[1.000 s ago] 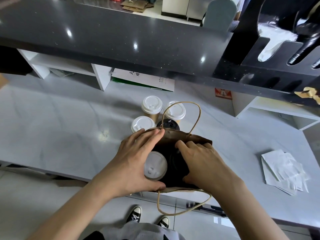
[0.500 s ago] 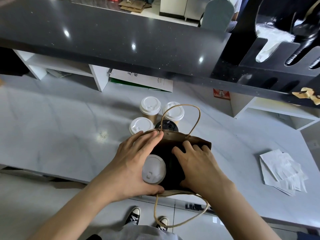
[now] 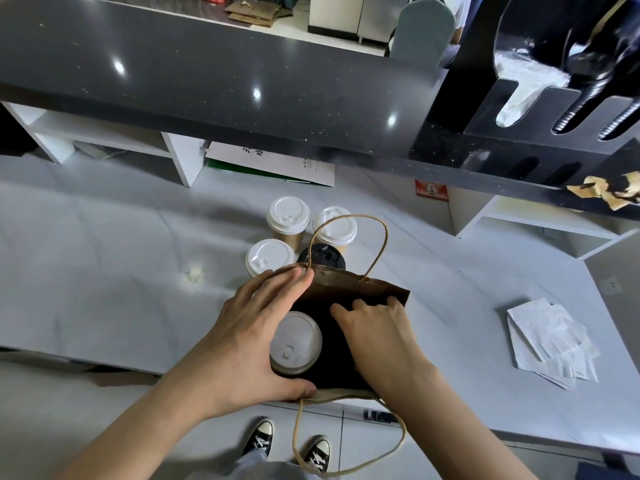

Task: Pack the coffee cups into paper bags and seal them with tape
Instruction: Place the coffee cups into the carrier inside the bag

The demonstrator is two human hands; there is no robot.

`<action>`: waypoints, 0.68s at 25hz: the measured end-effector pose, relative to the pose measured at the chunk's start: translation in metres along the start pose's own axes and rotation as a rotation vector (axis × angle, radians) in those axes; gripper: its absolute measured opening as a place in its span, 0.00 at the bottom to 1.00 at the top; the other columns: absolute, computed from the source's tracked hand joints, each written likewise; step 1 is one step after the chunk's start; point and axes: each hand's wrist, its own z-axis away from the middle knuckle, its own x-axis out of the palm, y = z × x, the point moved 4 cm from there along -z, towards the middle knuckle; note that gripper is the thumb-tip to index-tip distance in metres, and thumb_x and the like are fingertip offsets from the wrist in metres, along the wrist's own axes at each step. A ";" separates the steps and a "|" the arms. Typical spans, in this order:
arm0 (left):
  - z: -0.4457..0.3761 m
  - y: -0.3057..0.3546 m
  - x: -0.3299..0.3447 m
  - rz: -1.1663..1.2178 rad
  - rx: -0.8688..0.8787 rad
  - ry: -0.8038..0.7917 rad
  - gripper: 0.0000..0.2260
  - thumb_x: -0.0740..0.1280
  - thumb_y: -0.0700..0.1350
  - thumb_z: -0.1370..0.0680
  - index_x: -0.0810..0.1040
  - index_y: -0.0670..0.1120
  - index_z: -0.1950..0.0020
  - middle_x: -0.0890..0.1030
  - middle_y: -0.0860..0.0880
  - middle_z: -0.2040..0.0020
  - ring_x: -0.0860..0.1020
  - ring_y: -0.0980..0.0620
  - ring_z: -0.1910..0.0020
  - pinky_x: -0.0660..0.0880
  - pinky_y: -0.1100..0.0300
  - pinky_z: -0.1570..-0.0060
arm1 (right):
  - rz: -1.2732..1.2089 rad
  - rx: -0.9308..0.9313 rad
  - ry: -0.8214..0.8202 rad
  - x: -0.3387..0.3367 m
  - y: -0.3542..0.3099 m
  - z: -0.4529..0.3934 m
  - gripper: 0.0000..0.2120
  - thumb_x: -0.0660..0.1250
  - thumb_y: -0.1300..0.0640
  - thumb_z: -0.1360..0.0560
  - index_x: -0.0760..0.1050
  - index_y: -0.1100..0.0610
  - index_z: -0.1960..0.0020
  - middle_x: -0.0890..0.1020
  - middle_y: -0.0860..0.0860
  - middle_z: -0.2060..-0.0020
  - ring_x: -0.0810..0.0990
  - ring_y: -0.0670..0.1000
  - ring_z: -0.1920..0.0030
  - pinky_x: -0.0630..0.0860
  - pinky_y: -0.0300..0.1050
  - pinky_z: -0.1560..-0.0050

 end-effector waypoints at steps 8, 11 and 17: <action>0.001 0.004 0.001 0.015 0.025 -0.020 0.58 0.80 0.64 0.38 0.46 0.65 0.19 0.44 0.70 0.21 0.42 0.67 0.22 0.48 0.68 0.26 | -0.026 0.016 0.017 0.003 0.002 0.006 0.29 0.71 0.55 0.25 0.65 0.51 0.27 0.77 0.53 0.38 0.79 0.58 0.40 0.67 0.54 0.37; -0.001 0.006 0.003 0.018 0.047 -0.026 0.57 0.80 0.64 0.38 0.47 0.65 0.19 0.45 0.69 0.21 0.43 0.66 0.22 0.48 0.68 0.26 | -0.095 0.016 0.042 0.001 0.009 0.014 0.35 0.75 0.51 0.28 0.63 0.48 0.26 0.76 0.51 0.37 0.77 0.56 0.38 0.68 0.54 0.37; -0.006 0.015 0.008 0.016 0.104 -0.038 0.57 0.80 0.64 0.38 0.47 0.65 0.19 0.45 0.69 0.21 0.43 0.67 0.22 0.45 0.75 0.29 | -0.244 0.039 0.278 -0.004 0.034 0.045 0.20 0.76 0.56 0.31 0.78 0.50 0.40 0.81 0.48 0.52 0.81 0.56 0.49 0.75 0.52 0.47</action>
